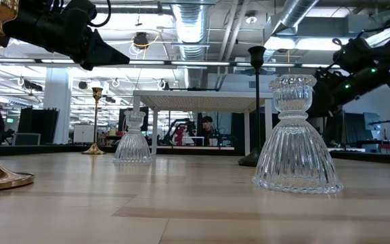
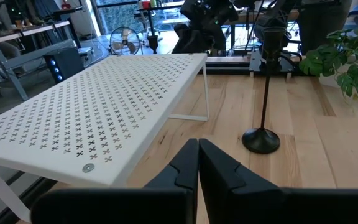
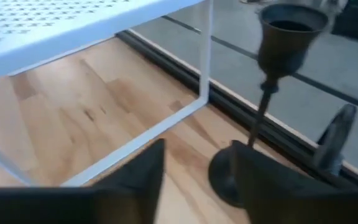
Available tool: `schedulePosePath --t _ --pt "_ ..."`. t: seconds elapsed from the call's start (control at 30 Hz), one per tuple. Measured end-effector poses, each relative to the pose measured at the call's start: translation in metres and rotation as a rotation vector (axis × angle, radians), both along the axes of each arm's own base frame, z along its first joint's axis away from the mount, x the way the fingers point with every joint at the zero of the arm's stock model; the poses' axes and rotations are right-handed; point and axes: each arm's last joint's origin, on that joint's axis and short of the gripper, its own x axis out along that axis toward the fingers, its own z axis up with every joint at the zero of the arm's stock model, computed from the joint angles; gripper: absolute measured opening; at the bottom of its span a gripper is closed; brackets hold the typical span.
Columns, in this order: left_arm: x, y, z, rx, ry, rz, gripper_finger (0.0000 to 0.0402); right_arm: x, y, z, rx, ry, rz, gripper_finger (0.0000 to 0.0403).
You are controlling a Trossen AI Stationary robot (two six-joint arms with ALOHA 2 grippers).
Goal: Pick & Place candle stick holders
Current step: Put the top black candle holder on the shelf
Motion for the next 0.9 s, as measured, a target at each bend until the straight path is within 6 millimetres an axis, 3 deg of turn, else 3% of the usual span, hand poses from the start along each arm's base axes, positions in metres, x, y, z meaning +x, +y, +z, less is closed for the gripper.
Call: schedulePosePath --t 0.13,0.23,0.53,0.9 --pt "0.0 0.0 0.0 0.0 0.0 0.0 0.0011 0.004 -0.001 0.003 0.046 -0.024 -0.115 0.027" --pt "0.0 0.0 0.0 0.0 0.0 0.0 0.0011 0.009 -0.003 0.01 0.049 -0.046 -0.188 0.0304" --pt "0.0 0.0 0.0 0.0 0.0 0.0 0.0011 0.026 -0.005 0.026 0.024 -0.064 -0.214 0.0303" --pt "0.0 0.0 0.0 0.0 0.0 0.0 0.0011 0.041 -0.025 0.008 0.085 0.054 -0.294 0.0302"
